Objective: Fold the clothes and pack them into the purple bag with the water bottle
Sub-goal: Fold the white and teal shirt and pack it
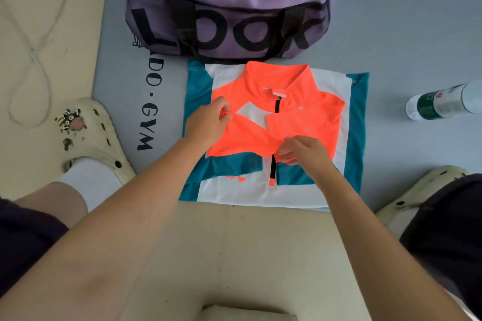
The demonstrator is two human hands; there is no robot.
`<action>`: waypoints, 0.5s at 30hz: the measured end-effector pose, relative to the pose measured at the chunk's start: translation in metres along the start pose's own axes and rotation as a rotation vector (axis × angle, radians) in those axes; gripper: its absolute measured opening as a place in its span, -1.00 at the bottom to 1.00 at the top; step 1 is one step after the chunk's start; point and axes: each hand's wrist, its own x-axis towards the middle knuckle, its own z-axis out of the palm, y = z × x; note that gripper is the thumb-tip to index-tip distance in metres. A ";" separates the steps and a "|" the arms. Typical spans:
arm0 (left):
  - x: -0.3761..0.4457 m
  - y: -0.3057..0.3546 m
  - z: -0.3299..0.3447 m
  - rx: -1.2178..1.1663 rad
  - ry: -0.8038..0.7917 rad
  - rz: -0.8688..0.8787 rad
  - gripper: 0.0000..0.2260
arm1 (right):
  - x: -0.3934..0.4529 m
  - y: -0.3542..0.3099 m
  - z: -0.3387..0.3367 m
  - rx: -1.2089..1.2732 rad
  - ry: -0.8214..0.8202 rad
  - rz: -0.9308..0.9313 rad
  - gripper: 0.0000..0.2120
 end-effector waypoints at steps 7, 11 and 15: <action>0.000 -0.006 -0.008 0.098 0.036 -0.076 -0.64 | 0.008 -0.007 0.032 -0.311 0.336 0.045 -0.67; 0.007 -0.006 -0.012 0.079 0.032 -0.079 -0.73 | 0.011 -0.010 0.044 -0.236 0.328 0.041 -0.71; 0.011 -0.009 -0.015 0.057 0.098 -0.080 -0.90 | 0.013 -0.018 0.034 -0.120 0.357 -0.088 -0.76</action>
